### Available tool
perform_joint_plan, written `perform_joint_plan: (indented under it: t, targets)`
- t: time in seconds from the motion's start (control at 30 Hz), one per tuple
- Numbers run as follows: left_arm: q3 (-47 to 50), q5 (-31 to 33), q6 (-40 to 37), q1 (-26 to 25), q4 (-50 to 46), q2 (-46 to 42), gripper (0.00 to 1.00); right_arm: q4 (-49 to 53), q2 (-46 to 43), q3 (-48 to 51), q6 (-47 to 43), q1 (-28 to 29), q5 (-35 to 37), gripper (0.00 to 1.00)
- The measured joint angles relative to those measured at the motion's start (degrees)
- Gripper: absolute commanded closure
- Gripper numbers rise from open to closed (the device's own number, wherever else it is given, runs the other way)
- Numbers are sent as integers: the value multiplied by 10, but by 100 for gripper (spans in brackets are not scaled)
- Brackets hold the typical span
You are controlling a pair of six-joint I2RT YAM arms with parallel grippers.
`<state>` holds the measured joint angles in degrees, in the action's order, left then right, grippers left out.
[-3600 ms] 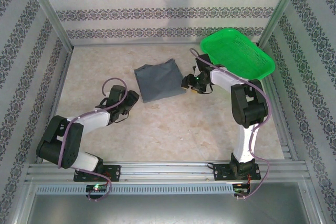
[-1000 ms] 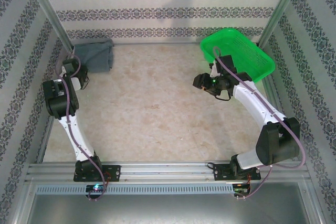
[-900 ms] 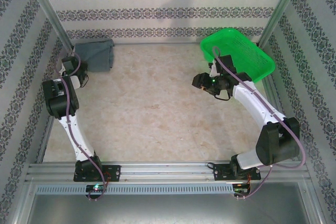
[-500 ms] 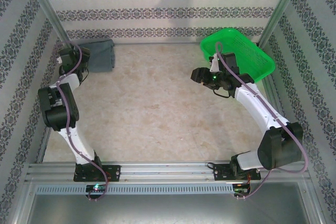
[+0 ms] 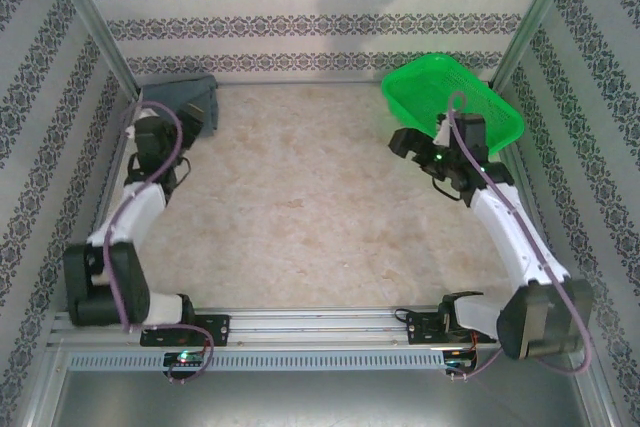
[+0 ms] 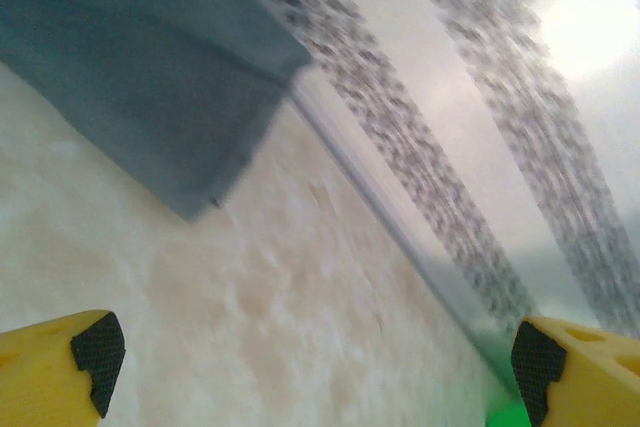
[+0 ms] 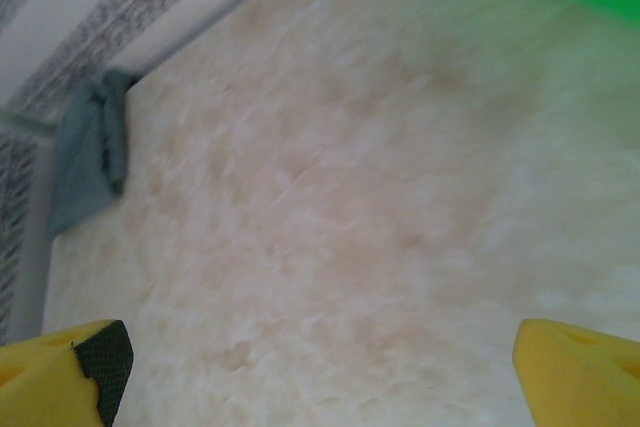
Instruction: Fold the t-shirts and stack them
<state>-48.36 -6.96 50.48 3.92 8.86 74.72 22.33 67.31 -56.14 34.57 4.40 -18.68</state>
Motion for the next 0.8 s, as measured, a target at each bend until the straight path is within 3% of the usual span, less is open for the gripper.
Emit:
perform_joint_plan:
  t: [0.1, 0.2, 0.37, 0.47, 0.57, 0.67, 0.8]
  targets:
    - [32, 90, -30, -91, -63, -101, 0, 12, -64, 37, -5, -9, 68, 2]
    - [50, 216, -52, -146, -162, -168, 0, 32, -111, 64, -15, -10, 159, 2]
    - [128, 318, -159, -167, -242, -242, 0, -29, -168, 189, -78, -20, 286, 2]
    - [231, 343, -246, -166, -219, -316, 0, -117, -183, 293, -140, -20, 322, 2]
    - [316, 358, -341, -160, -136, -347, 0, -189, -151, 346, -195, -20, 333, 2]
    - [359, 338, -407, -132, -27, -296, 0, -252, -99, 349, -233, -20, 332, 2]
    - [372, 295, -447, -97, 140, -148, 0, -371, -38, 363, -265, -20, 318, 2]
